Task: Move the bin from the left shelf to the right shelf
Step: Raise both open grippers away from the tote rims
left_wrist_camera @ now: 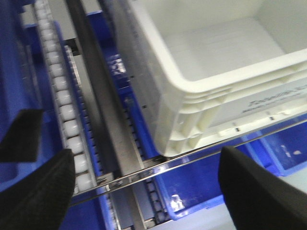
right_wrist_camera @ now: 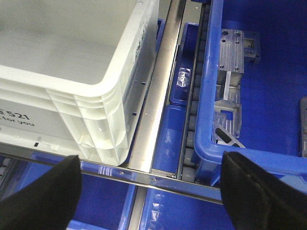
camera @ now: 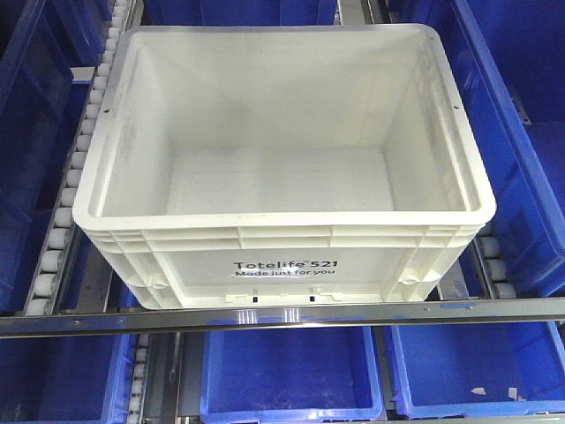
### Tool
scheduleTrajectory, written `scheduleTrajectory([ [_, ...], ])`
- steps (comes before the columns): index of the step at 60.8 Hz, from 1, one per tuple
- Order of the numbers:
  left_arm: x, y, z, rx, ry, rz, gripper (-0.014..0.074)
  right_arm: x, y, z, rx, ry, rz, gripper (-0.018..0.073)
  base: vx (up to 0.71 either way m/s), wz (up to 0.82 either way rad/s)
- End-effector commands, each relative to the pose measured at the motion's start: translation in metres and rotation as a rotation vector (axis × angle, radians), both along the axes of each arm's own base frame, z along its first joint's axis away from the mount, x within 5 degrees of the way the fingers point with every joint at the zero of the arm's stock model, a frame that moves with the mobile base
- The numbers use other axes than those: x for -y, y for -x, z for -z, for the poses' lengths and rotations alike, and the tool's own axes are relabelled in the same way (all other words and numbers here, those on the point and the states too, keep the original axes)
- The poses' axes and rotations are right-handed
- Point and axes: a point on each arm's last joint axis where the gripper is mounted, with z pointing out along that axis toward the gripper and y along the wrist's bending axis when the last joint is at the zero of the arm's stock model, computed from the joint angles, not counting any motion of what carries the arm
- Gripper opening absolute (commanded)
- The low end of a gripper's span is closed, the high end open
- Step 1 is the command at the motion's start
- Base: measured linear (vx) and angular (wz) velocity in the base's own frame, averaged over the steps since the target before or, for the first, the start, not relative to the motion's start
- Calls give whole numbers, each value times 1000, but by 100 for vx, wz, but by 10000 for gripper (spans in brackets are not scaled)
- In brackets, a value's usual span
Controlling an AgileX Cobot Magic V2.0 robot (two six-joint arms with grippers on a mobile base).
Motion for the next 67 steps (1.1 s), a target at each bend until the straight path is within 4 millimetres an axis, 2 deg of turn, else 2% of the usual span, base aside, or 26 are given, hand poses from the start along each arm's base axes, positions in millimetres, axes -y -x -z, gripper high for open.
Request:
scheduleTrajectory([
  [1, -2, -2, -11, 67, 22, -30, 552, 0, -1, -8, 45, 8, -1, 572, 0, 0],
  [8, -1, -2, -11, 64, 27, -28, 522, 1, 0, -6, 14, 15, 3, 557, 0, 0],
  [16, -2, -2, -11, 64, 26, -28, 419, 1, 0, -5, 5, 21, 0, 454, 0, 0],
  [29, -2, -2, -11, 65, 26, -28, 176, 1, 0, -5, 5, 21, 0, 123, 0, 0],
  [35, -2, -2, -11, 66, 26, -28, 97, 1, 0, -5, 6, 22, 0, -15, 0, 0],
  [39, -2, -2, -11, 66, 26, -28, 51, 2, 0, -4, 2, 27, 3, -11, 0, 0],
  [49, -2, -2, -11, 64, 25, -28, 0, 2, 1, -4, -4, 27, 5, -8, 0, 0],
  [67, -2, -2, -11, 64, 25, -28, 0, 2, 1, -4, -4, 28, 4, -8, 0, 0],
])
